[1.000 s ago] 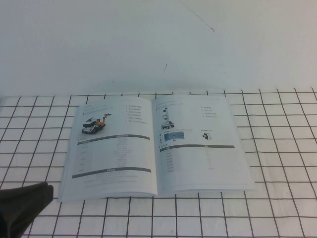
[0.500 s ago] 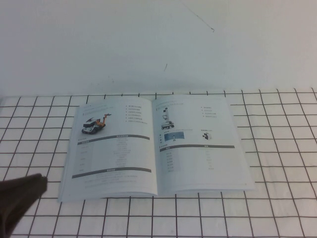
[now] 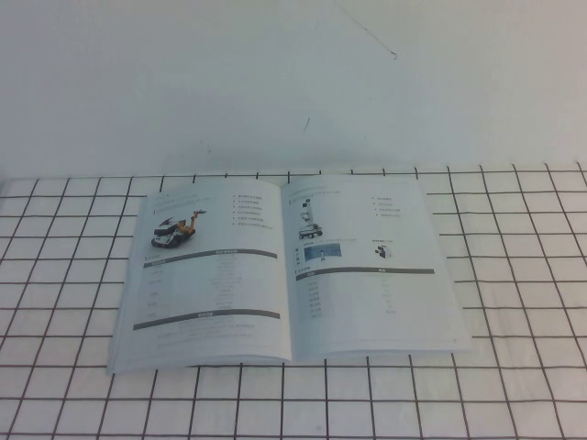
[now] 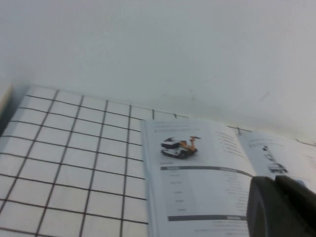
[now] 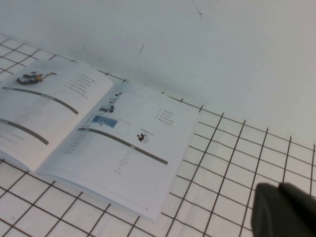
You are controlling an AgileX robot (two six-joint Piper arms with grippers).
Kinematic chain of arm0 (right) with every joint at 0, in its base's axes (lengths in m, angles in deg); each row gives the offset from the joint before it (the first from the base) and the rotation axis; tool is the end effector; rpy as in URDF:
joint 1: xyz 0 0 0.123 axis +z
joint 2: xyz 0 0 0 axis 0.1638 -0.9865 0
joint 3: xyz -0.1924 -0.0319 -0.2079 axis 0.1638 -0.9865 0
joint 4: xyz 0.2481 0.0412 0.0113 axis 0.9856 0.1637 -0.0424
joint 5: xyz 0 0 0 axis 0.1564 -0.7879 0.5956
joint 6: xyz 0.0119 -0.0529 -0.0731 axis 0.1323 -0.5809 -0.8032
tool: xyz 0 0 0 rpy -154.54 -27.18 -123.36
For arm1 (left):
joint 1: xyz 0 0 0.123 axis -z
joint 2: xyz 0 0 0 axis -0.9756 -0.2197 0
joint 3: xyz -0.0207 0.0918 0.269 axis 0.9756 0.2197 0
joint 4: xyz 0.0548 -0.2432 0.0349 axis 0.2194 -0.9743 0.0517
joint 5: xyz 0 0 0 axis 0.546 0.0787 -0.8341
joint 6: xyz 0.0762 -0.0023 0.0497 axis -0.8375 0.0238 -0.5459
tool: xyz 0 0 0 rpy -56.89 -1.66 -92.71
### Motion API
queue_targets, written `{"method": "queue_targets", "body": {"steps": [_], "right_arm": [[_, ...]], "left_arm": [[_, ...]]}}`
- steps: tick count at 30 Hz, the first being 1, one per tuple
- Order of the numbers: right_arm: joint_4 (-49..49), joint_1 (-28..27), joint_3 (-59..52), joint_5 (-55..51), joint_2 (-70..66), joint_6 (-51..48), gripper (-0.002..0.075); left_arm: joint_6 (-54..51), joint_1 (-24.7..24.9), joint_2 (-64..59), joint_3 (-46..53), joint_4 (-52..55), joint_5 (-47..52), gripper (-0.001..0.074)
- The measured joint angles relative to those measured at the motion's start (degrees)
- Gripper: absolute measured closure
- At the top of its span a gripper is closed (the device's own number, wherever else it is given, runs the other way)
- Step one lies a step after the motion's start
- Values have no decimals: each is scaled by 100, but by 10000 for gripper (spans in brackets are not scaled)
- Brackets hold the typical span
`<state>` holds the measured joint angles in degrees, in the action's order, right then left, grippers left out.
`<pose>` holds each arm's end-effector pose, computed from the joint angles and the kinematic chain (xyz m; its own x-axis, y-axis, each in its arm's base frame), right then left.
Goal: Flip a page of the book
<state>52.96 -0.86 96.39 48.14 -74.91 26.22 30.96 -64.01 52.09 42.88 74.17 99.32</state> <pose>0.0607 0.0251 0.3324 -0.2290 -0.2429 -0.9426 -0.3658 0.9189 -0.1479 0.0603 -0.0033 0.2729 -0.1968 -0.3377 -0.9204 0.0452 0.9347 -0.3526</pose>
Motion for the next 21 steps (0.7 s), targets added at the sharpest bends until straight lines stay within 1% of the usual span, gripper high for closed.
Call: {"method": "queue_targets", "body": {"steps": [3,6,11,14,17,21], "right_arm": [[0,0,0,0,0,0,728],[0,0,-9,0,0,0,728],[0,0,-9,0,0,0,728],[0,0,-9,0,0,0,728],[0,0,-9,0,0,0,728],[0,0,-9,0,0,0,728]], "left_arm": [[25,-389,217,307,10,-78,738],[35,-644,246,625,45,-255,738],[70,-769,490,1363,43,-945,738],[-27,-778,892,1716,-9,-1032,738],[-499,-817,1123,1903,-204,-935,738],[-1669,-964,1134,1957,-663,-725,738]]}}
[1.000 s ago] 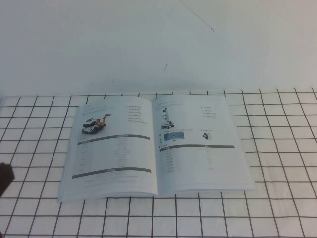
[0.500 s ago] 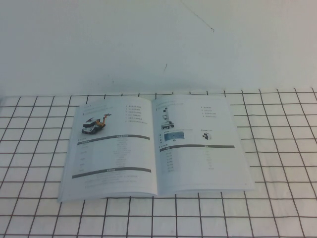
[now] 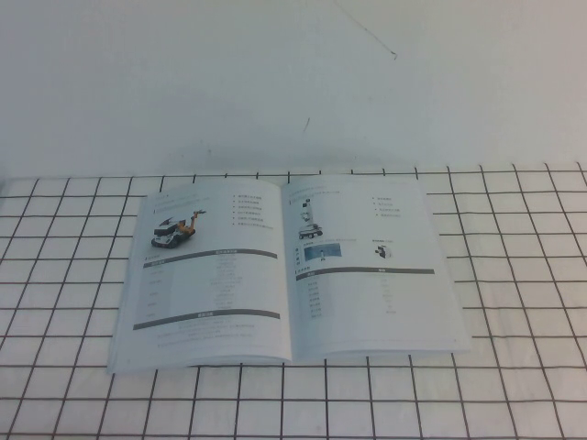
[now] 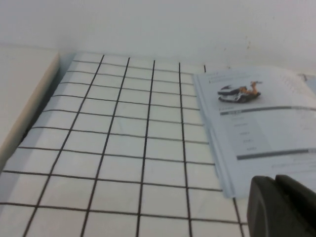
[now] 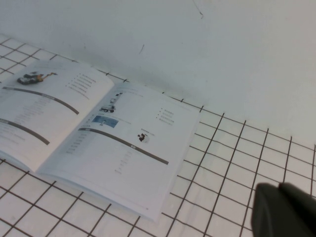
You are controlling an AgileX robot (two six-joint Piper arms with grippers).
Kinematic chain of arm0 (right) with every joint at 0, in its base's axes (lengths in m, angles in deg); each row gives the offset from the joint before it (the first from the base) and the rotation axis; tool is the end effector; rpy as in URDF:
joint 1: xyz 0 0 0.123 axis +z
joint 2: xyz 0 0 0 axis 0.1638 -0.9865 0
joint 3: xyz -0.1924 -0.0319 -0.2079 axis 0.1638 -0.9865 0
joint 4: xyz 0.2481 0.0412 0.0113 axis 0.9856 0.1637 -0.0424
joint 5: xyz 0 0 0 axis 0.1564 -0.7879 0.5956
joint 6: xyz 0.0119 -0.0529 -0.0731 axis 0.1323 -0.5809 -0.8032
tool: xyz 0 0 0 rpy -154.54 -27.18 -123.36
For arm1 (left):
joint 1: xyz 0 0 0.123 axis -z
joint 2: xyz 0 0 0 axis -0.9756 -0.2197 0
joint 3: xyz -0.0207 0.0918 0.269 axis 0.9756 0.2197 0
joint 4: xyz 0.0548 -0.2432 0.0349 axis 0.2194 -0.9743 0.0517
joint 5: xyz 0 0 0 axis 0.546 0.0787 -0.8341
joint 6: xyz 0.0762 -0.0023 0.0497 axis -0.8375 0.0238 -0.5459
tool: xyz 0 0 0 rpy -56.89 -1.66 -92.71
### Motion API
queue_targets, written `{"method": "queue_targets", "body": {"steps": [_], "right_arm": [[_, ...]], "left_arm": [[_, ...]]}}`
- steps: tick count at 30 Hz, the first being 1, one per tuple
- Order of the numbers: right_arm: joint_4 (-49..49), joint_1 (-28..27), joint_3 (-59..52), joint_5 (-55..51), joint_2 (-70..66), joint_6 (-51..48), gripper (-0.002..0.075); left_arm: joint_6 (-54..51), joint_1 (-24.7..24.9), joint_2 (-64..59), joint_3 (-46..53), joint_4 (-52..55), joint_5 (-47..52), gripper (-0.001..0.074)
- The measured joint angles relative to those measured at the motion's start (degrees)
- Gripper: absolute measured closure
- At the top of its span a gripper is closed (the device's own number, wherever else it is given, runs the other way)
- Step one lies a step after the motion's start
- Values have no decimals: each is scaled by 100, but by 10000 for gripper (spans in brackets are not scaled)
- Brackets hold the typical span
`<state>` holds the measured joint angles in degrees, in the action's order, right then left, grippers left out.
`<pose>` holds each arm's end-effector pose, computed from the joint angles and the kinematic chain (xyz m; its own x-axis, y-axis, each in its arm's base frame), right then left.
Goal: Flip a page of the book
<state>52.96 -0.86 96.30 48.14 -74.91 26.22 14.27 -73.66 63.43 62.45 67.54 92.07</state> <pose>0.0608 0.0252 0.3319 -0.2305 -0.2432 -0.9422 -0.3660 0.9188 -0.1476 0.0552 0.0011 0.1801 -0.1971 -0.1809 -0.9635 -0.0249 0.9834 -0.1796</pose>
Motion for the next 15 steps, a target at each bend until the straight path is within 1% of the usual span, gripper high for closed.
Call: {"method": "queue_targets", "body": {"steps": [3,6,9,15], "right_arm": [[0,0,0,0,0,0,728],[0,0,0,0,0,0,728],[4,0,0,0,0,0,728],[4,0,0,0,0,0,728]], "left_arm": [[-991,-69,0,0,-381,246,738],[-1526,-81,0,-24,-588,353,738],[-1675,-81,0,-24,-680,366,738],[-1633,-91,0,-24,-763,366,738]]}}
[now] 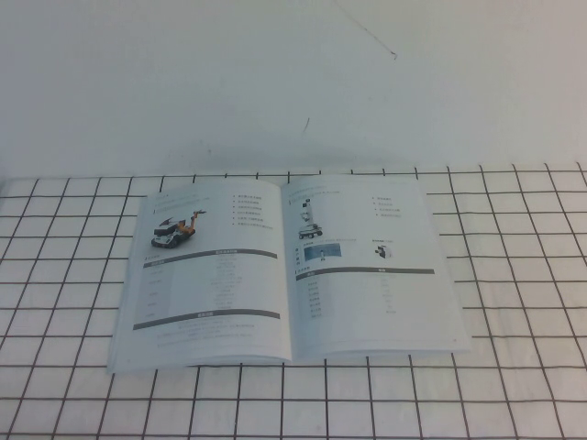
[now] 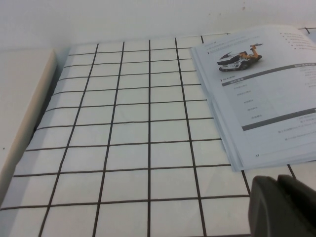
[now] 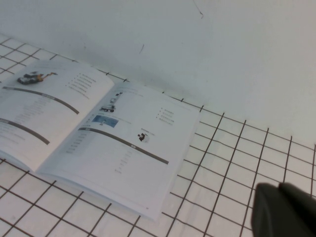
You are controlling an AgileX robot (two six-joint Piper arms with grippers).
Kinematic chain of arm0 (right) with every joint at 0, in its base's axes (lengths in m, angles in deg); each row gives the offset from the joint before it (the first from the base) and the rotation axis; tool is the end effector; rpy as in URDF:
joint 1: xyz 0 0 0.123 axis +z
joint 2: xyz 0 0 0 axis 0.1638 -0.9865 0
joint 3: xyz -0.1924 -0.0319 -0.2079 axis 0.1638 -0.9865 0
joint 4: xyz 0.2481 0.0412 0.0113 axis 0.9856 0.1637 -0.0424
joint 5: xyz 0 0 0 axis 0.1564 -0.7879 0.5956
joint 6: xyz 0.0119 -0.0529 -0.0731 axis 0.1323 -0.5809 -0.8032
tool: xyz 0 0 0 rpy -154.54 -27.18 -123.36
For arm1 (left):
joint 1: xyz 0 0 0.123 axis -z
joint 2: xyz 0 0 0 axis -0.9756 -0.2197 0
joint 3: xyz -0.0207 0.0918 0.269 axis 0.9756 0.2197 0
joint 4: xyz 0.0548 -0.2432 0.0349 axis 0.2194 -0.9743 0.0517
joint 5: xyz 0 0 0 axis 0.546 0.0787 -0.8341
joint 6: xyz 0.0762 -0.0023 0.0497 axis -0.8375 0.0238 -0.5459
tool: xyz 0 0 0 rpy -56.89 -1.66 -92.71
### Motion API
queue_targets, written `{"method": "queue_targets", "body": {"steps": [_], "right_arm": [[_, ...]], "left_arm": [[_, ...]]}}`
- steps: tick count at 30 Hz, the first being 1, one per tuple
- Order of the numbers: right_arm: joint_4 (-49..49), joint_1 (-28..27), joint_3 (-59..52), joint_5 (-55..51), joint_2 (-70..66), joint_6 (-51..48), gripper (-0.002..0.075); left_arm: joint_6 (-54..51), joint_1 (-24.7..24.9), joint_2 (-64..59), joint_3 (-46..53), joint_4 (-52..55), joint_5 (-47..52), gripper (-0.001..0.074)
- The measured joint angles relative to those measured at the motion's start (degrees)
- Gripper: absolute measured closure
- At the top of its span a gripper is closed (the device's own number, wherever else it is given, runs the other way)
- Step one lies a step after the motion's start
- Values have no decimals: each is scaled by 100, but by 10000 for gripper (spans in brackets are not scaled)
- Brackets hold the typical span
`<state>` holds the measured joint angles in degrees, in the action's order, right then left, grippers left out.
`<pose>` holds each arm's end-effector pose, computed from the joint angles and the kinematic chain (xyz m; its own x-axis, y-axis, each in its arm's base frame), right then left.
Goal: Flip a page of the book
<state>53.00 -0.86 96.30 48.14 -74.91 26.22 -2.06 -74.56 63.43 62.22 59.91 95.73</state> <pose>0.0608 0.0252 0.3319 -0.2305 -0.2426 -0.9423 -0.3662 0.9189 -0.1469 0.0536 -0.0009 0.1754 -0.2616 -0.0265 -0.9648 0.0196 0.9993 -0.0328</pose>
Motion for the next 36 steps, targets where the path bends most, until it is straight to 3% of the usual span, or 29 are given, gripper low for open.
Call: {"method": "queue_targets", "body": {"steps": [22,30,36], "right_arm": [[-281,-24,-180,130,200,-286,728],[-532,-47,-2036,1678,1483,-442,728],[-671,-47,-3418,2024,2081,-463,728]], "left_arm": [[52,0,0,0,-19,0,738],[66,0,0,0,-19,0,738],[66,0,0,0,-24,0,738]]}}
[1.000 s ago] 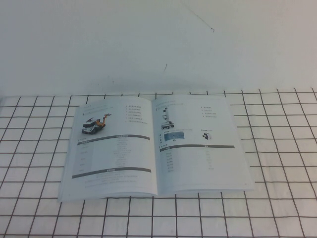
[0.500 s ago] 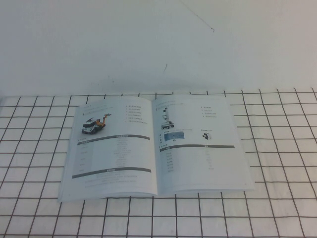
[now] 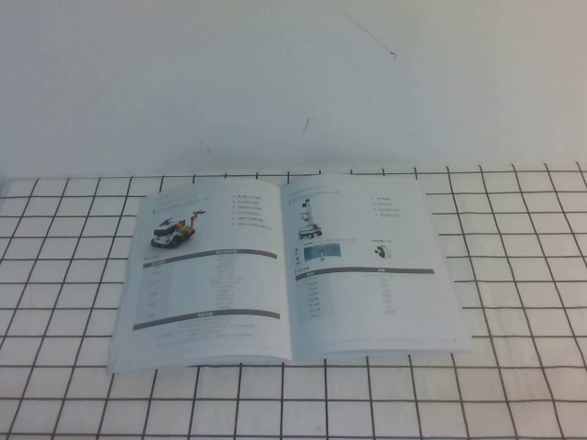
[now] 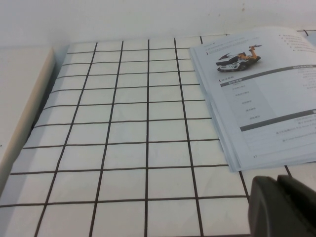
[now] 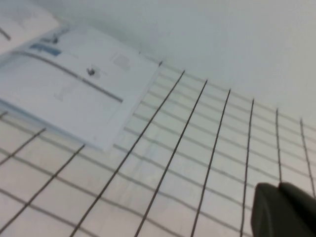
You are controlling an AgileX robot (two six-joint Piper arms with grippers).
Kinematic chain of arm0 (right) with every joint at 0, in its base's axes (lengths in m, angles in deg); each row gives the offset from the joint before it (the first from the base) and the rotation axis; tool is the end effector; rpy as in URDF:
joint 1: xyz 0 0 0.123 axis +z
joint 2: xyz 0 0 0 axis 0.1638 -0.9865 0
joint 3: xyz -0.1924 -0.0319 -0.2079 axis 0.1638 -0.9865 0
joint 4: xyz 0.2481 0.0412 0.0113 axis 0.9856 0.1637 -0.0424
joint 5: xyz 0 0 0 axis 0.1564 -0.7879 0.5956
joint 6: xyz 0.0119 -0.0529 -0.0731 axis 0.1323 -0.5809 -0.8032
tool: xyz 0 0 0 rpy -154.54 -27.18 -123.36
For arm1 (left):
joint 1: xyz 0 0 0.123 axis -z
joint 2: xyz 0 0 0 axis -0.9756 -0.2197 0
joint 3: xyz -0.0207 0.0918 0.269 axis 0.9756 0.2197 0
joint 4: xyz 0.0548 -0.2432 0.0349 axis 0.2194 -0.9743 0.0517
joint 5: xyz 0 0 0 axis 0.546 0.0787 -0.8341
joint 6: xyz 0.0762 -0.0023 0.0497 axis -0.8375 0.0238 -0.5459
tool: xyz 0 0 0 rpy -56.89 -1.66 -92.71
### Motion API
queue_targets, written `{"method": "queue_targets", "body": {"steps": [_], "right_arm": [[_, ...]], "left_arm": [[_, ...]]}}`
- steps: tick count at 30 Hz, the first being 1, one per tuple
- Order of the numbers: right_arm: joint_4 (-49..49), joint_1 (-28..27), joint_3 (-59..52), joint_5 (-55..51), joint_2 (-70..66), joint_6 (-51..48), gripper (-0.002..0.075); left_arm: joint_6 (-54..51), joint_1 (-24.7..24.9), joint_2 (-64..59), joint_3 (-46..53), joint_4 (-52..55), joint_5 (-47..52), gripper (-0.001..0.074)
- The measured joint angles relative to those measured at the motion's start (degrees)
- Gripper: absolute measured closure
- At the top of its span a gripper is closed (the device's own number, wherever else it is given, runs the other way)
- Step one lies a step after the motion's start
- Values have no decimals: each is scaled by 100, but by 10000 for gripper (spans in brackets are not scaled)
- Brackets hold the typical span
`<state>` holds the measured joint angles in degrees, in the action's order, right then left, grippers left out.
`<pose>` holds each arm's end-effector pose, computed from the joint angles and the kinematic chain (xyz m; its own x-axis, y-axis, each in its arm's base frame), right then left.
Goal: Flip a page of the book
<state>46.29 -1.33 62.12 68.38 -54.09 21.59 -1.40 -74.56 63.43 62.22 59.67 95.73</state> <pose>0.0524 0.0122 0.1866 -0.1231 -0.3710 -0.9204 -0.2491 0.9094 -0.3332 0.0536 -0.0010 0.1754 -0.2620 -0.0420 -0.9641 0.0169 0.9987 -0.0480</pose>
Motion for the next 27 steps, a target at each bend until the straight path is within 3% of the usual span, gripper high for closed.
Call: {"method": "queue_targets", "body": {"steps": [4,27], "right_arm": [[-45,-37,-164,-409,21,-5,728],[-45,-120,-164,-420,21,-5,728]], "left_arm": [[0,0,0,0,-9,0,738],[0,0,0,0,-13,0,738]]}}
